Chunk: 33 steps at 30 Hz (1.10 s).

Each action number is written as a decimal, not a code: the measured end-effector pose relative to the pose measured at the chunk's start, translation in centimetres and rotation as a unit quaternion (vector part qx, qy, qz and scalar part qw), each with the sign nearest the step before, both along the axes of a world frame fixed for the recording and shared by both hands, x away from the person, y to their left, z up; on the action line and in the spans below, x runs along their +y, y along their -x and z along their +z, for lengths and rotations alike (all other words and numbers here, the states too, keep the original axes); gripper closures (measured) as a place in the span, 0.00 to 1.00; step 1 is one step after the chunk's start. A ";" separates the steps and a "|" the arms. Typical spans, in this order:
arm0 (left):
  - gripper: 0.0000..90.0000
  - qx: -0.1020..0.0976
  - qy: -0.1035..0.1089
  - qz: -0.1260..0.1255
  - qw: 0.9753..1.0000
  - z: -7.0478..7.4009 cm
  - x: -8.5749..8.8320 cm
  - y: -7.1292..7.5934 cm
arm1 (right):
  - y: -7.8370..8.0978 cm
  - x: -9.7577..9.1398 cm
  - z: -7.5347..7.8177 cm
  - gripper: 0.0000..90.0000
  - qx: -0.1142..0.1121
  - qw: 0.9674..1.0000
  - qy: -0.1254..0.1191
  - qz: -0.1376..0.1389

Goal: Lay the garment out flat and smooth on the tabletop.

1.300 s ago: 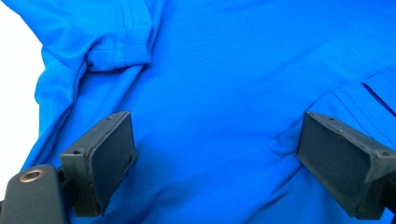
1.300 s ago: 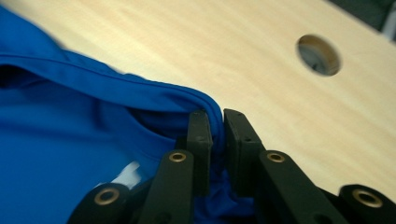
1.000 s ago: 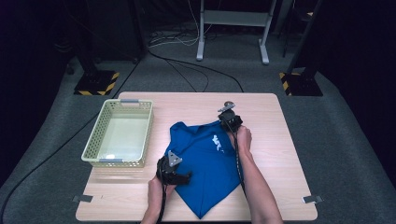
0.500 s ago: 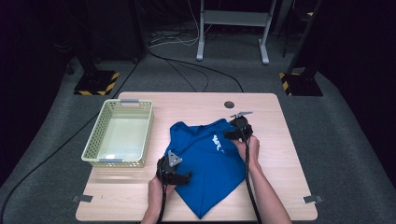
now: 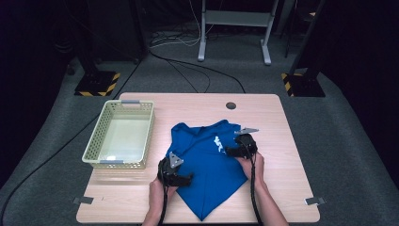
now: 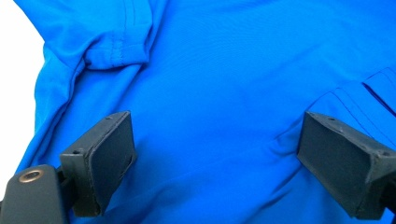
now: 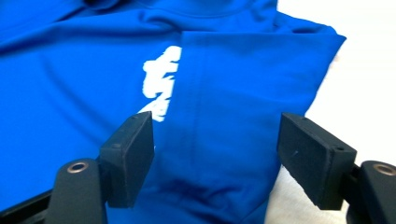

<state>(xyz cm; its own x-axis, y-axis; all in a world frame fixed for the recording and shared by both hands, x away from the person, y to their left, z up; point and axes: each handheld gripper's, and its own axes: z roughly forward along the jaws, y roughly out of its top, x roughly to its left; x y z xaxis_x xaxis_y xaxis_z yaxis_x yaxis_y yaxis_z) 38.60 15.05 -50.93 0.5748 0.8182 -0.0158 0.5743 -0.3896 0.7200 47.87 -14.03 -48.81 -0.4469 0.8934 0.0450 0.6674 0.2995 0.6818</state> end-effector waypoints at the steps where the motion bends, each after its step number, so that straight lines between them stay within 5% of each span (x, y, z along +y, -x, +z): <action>1: 0.12 0.000 0.000 0.000 1.000 0.0 0.0 0.0 | 0.3 0.1 0.1 0.31 0.001 1.000 -0.002 0.004; 7: 0.12 0.000 0.000 0.000 1.000 0.0 0.0 0.0 | 1.3 1.2 0.3 0.40 0.004 0.999 0.034 0.022; 17: 0.12 0.000 0.000 0.000 1.000 0.0 0.0 0.0 | 1.4 0.6 -0.2 0.82 0.013 0.999 0.047 -0.001; 23: 0.12 0.000 0.000 0.000 1.000 0.0 0.0 0.0 | 1.1 -0.7 1.0 0.90 -0.006 1.000 0.022 -0.019; 28: 0.12 0.000 0.000 0.000 1.000 0.0 0.0 0.0 | 0.5 -2.6 1.6 0.92 -0.005 0.999 -0.022 -0.040; 33: 0.12 0.000 0.000 0.001 1.000 0.0 0.0 0.0 | 0.2 -4.3 1.5 0.92 -0.001 0.997 -0.034 -0.072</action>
